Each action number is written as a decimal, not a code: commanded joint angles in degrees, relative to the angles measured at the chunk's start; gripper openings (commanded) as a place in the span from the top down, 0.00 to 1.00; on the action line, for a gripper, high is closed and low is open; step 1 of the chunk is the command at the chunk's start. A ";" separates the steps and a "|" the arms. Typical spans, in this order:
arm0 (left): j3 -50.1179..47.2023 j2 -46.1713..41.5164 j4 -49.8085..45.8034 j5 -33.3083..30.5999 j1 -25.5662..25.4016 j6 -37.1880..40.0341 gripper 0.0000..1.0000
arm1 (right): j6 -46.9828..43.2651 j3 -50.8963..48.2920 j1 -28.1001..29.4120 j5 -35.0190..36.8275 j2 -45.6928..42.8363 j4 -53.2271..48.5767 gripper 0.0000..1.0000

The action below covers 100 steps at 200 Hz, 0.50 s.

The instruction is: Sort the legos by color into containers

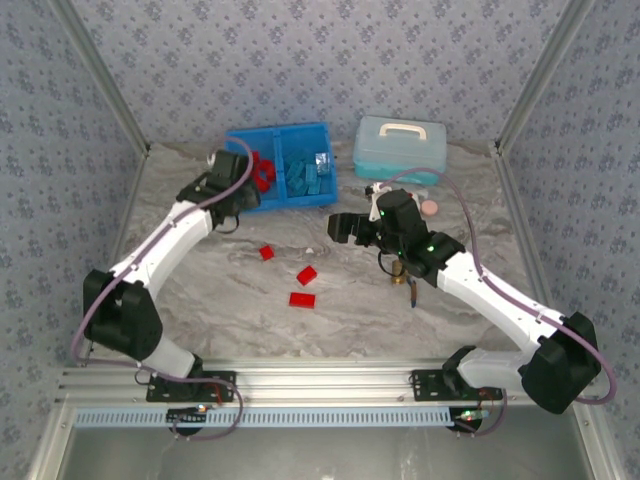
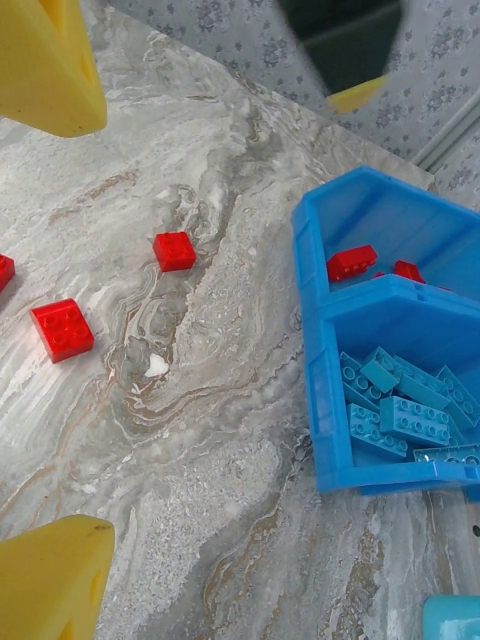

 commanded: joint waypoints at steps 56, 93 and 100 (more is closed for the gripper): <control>-9.92 5.78 4.25 5.84 -1.69 -12.42 0.42 | 1.85 0.82 0.00 -0.90 -0.21 0.02 0.00; -7.01 12.71 4.52 7.04 -3.04 -13.27 0.39 | 1.75 0.35 -0.03 0.31 -1.44 -1.46 0.00; -6.47 13.76 4.35 6.98 -3.39 -13.36 0.39 | 1.69 0.33 0.05 0.37 -1.55 -1.55 0.00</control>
